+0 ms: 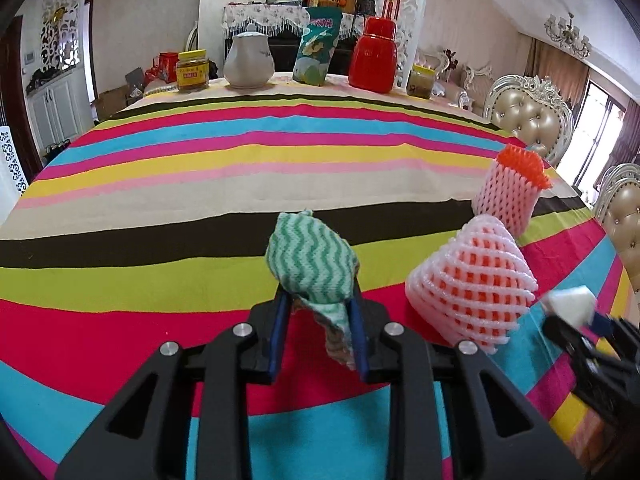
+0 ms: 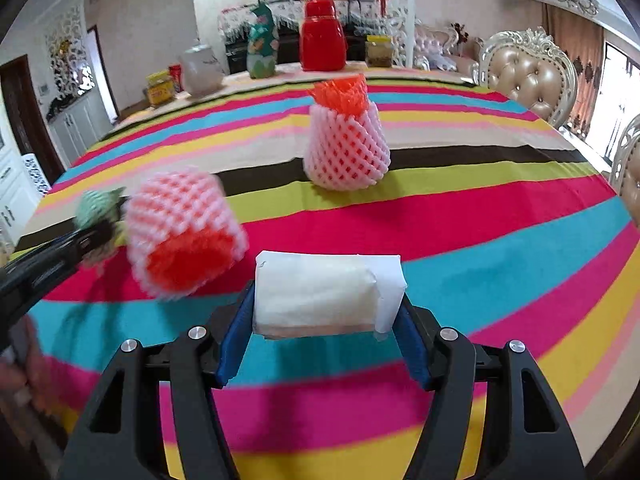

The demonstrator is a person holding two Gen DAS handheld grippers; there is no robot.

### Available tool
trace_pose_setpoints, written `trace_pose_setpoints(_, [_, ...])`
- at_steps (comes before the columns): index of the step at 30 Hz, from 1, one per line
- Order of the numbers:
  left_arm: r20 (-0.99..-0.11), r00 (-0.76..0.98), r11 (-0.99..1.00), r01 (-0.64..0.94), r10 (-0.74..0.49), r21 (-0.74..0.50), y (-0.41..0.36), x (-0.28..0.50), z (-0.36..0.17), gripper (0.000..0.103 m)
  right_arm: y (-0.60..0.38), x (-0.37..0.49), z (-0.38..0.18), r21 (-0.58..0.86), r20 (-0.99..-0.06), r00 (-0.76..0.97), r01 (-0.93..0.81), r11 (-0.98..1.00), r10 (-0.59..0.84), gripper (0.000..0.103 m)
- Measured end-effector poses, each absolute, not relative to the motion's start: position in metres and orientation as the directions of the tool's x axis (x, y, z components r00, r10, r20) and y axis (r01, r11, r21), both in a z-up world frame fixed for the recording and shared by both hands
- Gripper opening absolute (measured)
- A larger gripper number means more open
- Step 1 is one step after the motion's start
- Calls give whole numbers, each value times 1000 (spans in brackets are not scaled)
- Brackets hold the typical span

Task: Collect trash
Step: 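Grasp the folded white napkin with the right tool while the left tool grasps the green cloth, then carry the white napkin and green cloth over to the pink bin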

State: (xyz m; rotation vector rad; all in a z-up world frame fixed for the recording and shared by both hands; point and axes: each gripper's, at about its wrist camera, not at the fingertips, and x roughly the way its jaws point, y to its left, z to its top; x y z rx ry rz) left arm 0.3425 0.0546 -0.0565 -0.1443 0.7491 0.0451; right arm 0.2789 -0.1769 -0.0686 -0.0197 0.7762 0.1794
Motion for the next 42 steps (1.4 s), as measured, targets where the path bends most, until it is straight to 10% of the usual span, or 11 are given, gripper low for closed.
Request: trace_pose_setpoints(42, [-496,852,985,164,-166,-49,-38,101,-21,27,-239,74,-37,84,-543,811,-208,975,219,62])
